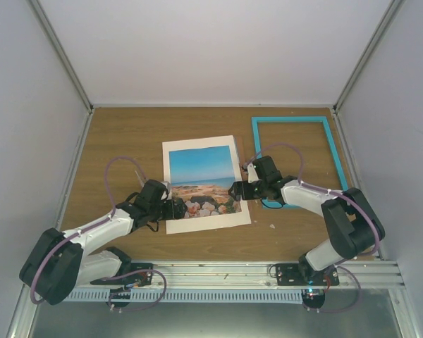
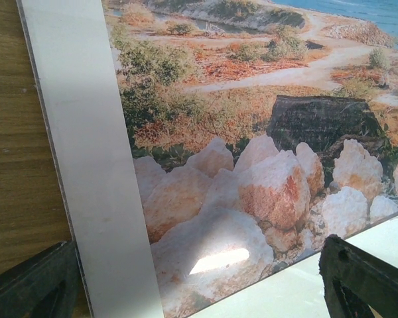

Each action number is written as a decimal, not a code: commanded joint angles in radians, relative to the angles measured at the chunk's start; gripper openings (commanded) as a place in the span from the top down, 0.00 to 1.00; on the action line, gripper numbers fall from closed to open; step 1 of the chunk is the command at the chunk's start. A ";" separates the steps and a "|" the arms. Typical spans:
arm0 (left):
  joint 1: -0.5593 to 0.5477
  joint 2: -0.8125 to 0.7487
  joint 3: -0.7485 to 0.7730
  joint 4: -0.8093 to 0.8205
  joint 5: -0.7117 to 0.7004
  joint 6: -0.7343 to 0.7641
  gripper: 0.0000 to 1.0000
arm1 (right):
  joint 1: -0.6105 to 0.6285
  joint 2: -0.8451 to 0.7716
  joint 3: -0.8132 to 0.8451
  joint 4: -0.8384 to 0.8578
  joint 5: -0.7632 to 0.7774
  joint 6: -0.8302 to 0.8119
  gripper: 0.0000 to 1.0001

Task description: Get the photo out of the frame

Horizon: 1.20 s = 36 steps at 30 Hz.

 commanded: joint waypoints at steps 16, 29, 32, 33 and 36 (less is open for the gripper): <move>-0.013 -0.055 0.022 -0.056 -0.132 -0.027 0.01 | 0.019 0.004 0.001 0.113 -0.129 0.039 0.20; -0.013 -0.109 0.045 -0.119 -0.225 -0.047 0.01 | 0.077 0.083 0.054 0.142 -0.137 0.069 0.20; -0.013 -0.114 0.048 -0.128 -0.233 -0.049 0.01 | 0.093 0.095 0.073 0.132 -0.117 0.071 0.20; -0.013 -0.115 0.049 -0.130 -0.233 -0.051 0.01 | 0.093 0.093 0.075 0.125 -0.103 0.071 0.20; -0.013 -0.115 0.045 -0.129 -0.228 -0.051 0.01 | 0.094 0.073 0.081 0.075 -0.024 0.066 0.20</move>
